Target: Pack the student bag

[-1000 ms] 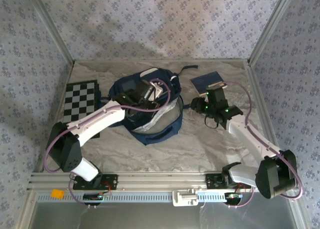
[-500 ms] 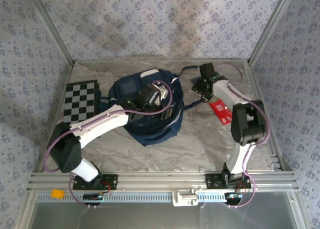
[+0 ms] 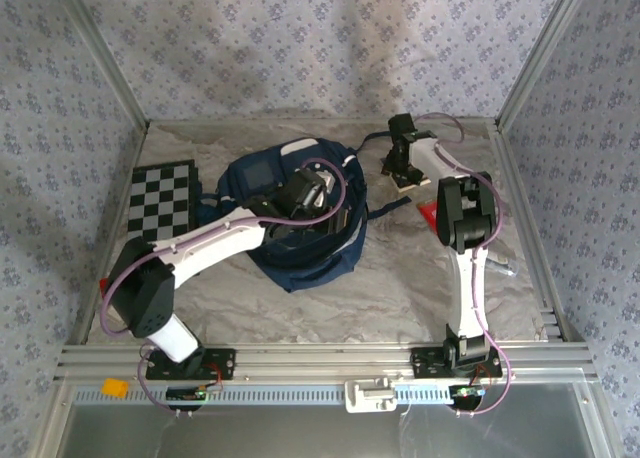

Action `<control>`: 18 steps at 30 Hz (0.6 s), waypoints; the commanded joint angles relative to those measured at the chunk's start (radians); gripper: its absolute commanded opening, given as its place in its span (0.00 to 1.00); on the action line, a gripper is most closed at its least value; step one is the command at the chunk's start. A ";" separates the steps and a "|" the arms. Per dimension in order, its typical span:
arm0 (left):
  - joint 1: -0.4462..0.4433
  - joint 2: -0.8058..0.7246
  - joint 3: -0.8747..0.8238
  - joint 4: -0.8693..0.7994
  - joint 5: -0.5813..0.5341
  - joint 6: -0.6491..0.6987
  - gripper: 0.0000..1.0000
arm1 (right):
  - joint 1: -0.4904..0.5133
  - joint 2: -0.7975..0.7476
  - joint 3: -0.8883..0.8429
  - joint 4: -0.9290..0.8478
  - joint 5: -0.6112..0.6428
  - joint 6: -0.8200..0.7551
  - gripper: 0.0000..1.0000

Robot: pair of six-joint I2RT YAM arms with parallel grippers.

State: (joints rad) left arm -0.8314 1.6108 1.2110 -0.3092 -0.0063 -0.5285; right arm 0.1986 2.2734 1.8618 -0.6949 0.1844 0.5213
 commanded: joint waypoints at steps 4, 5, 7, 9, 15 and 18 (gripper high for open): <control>0.003 0.047 0.048 0.025 0.012 -0.035 0.59 | -0.020 0.018 -0.007 -0.095 -0.035 -0.026 0.59; 0.002 0.051 0.048 0.027 0.014 -0.041 0.59 | -0.021 0.007 -0.029 -0.092 -0.031 -0.025 0.59; 0.002 0.055 0.050 0.031 0.020 -0.062 0.59 | -0.024 -0.023 -0.081 -0.112 0.002 -0.024 0.58; -0.002 0.055 0.052 0.031 0.028 -0.071 0.59 | -0.026 -0.074 -0.160 -0.092 0.013 -0.033 0.58; -0.011 0.037 0.047 0.009 -0.009 -0.094 0.59 | -0.049 -0.232 -0.402 -0.038 -0.019 -0.069 0.55; -0.015 0.020 0.048 -0.025 -0.040 -0.124 0.59 | -0.037 -0.323 -0.521 -0.029 -0.048 -0.085 0.54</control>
State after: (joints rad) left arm -0.8345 1.6581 1.2205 -0.3058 -0.0090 -0.6155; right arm 0.1581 2.0090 1.4284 -0.6632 0.1604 0.4686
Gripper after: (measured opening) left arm 0.586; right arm 0.543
